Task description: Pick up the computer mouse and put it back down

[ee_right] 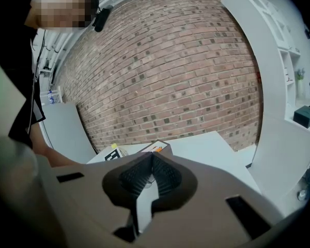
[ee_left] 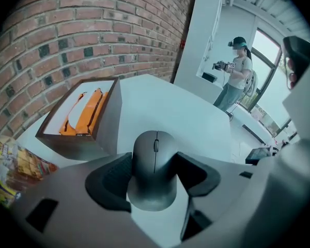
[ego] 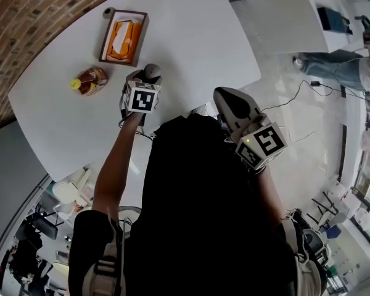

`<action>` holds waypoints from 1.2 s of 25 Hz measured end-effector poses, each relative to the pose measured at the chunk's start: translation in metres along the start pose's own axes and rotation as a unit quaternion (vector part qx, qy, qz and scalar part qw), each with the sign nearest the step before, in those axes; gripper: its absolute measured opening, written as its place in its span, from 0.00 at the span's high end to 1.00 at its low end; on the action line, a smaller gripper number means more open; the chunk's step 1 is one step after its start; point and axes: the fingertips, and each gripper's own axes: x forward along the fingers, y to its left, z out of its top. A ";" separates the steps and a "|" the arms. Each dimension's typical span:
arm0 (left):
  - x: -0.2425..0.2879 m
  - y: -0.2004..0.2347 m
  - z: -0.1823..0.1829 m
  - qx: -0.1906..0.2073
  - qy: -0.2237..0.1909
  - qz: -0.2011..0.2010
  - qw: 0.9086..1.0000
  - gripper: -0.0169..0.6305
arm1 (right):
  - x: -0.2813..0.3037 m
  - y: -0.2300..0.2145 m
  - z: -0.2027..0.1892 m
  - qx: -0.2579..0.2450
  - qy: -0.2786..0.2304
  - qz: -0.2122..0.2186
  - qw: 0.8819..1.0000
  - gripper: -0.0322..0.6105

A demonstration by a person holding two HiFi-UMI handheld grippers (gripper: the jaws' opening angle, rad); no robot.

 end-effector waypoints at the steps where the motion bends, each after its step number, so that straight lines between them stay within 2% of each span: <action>1: 0.003 0.002 -0.002 0.001 0.005 0.000 1.000 0.54 | 0.001 -0.001 -0.001 0.001 0.001 -0.004 1.000 0.92; 13: 0.036 0.009 -0.021 0.029 0.068 0.006 0.997 0.54 | 0.007 -0.008 -0.009 0.020 0.021 -0.026 0.999 0.93; 19: 0.043 0.008 -0.023 0.031 0.077 -0.011 0.997 0.54 | 0.016 -0.009 -0.009 0.023 0.027 -0.028 0.999 0.92; 30: 0.049 0.013 -0.024 0.052 0.096 -0.003 0.994 0.53 | 0.022 -0.012 -0.010 0.025 0.033 -0.028 0.999 0.92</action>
